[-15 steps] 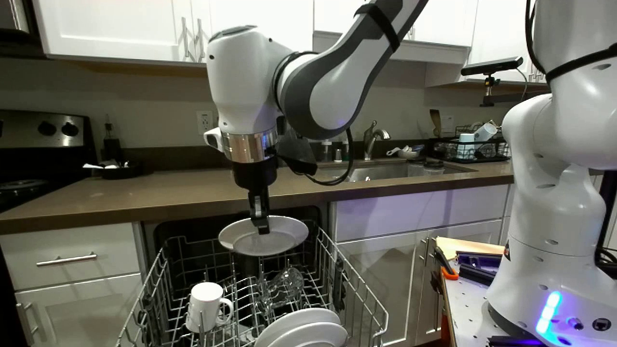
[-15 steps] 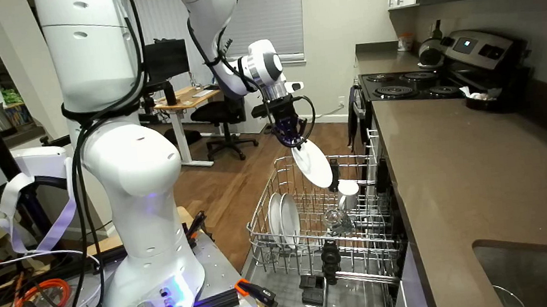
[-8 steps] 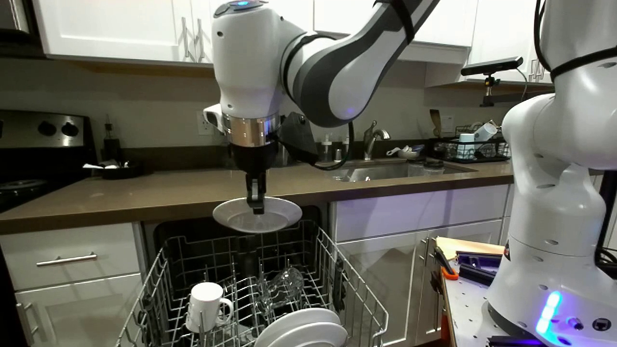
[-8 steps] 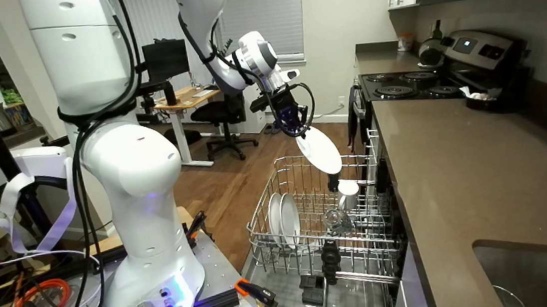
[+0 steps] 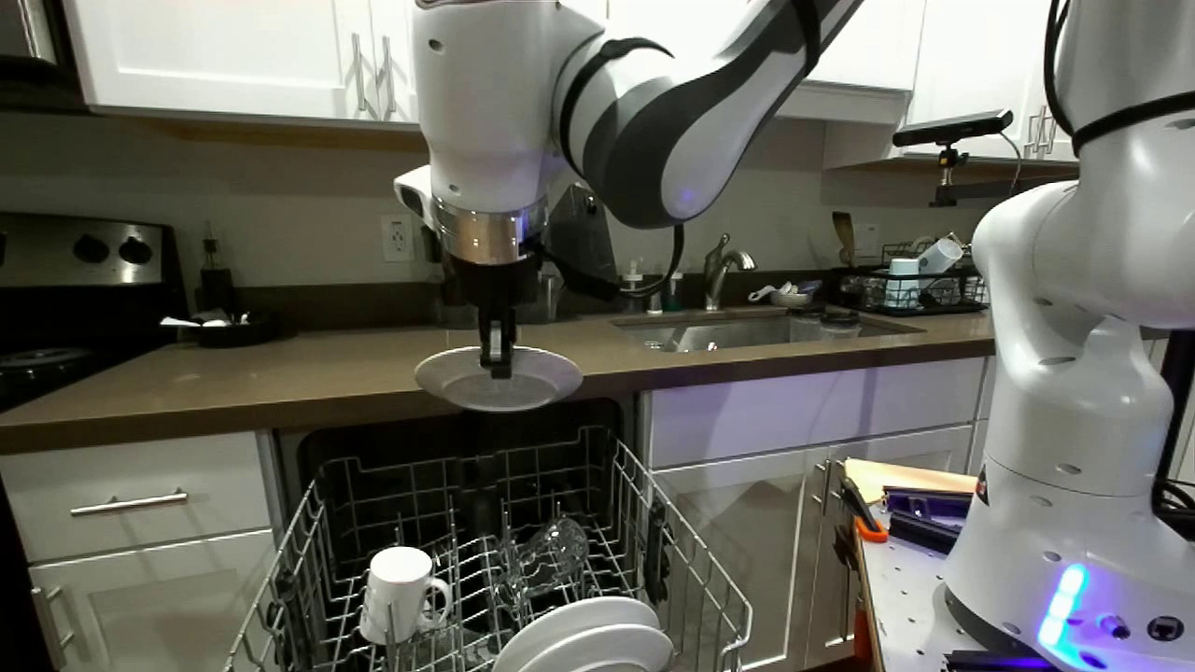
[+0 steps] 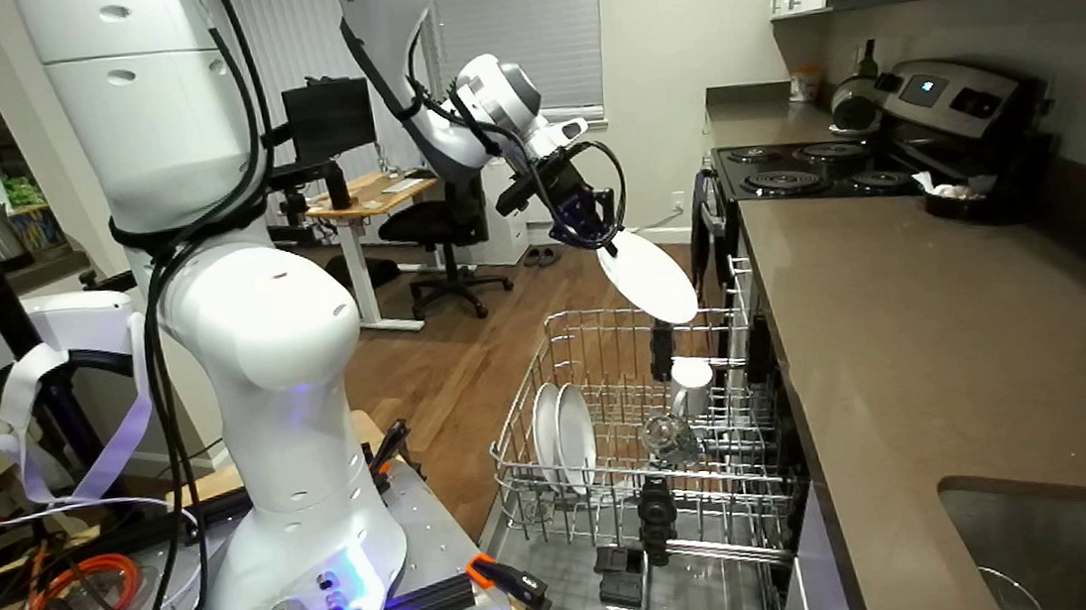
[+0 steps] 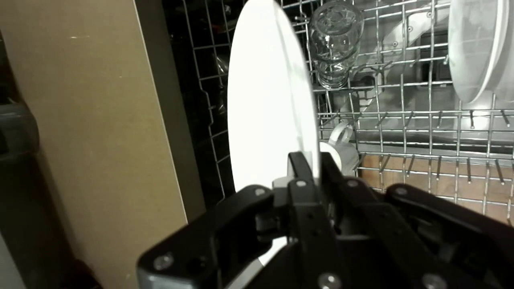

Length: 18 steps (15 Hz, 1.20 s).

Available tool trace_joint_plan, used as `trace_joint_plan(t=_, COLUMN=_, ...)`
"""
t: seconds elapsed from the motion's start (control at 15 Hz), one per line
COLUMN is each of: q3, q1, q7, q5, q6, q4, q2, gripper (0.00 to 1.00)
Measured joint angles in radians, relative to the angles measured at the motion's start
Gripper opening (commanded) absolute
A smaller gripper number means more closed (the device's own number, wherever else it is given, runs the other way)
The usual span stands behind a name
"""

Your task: Remove one plate from the dishwasher and put it on the right side of the countertop

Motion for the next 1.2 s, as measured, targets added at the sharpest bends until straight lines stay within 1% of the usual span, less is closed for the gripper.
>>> trace_joint_plan(t=0.27, q3=0.001, q1=0.000, q7=0.017, q5=-0.051, q6=-0.030, q4=0.017, q2=0.002, gripper=0.07)
trace_joint_plan(t=0.67, q3=0.001, q1=-0.001, q7=0.132, q5=-0.182, q6=-0.082, q4=0.058, q2=0.035, gripper=0.07)
trace_joint_plan(t=0.93, q3=-0.001, q1=-0.001, q7=0.221, q5=-0.245, q6=-0.135, q4=0.099, q2=0.098, gripper=0.07)
trace_joint_plan(t=1.2, q3=-0.014, q1=-0.001, q7=0.303, q5=-0.313, q6=-0.205, q4=0.162, q2=0.192, gripper=0.07)
